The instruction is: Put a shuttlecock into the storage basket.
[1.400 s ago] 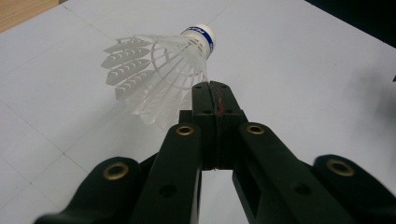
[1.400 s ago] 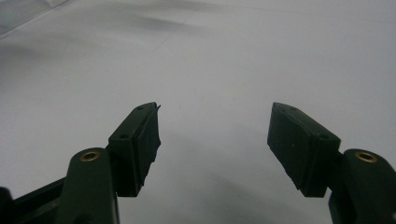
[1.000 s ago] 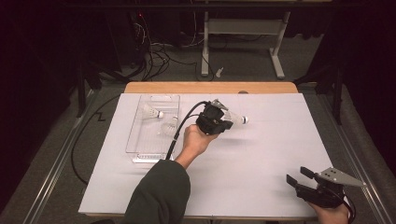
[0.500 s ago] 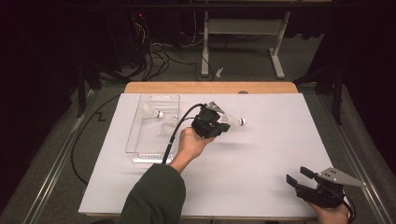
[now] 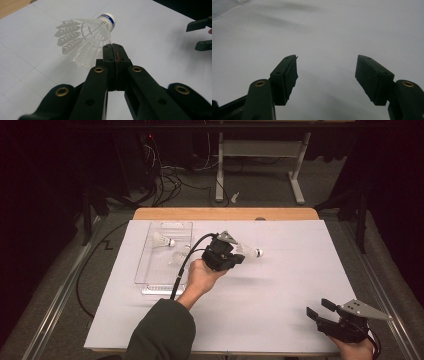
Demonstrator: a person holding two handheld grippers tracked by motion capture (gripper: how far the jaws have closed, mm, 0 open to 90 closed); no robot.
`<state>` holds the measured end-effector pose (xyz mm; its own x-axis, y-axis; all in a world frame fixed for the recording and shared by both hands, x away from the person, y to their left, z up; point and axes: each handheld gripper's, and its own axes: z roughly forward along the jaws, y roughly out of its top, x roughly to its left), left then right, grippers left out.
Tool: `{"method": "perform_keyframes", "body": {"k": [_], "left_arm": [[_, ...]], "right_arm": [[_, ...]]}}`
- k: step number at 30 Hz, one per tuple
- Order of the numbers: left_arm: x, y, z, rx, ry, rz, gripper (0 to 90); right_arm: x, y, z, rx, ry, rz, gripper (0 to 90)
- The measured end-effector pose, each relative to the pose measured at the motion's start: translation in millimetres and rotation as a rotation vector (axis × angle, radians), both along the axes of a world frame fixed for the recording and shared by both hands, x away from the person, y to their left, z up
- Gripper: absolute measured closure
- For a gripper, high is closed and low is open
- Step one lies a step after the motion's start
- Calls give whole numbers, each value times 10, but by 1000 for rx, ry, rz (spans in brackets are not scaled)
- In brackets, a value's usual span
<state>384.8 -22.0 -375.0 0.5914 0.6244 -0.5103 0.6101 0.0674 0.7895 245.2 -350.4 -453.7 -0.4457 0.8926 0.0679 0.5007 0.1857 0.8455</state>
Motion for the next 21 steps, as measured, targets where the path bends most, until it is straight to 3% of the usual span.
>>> {"method": "perform_keyframes", "body": {"k": [21], "left_arm": [[-185,197,40,-14,-25,0,900]], "right_arm": [[-1,1,0,-1,0,-2,344]]}}
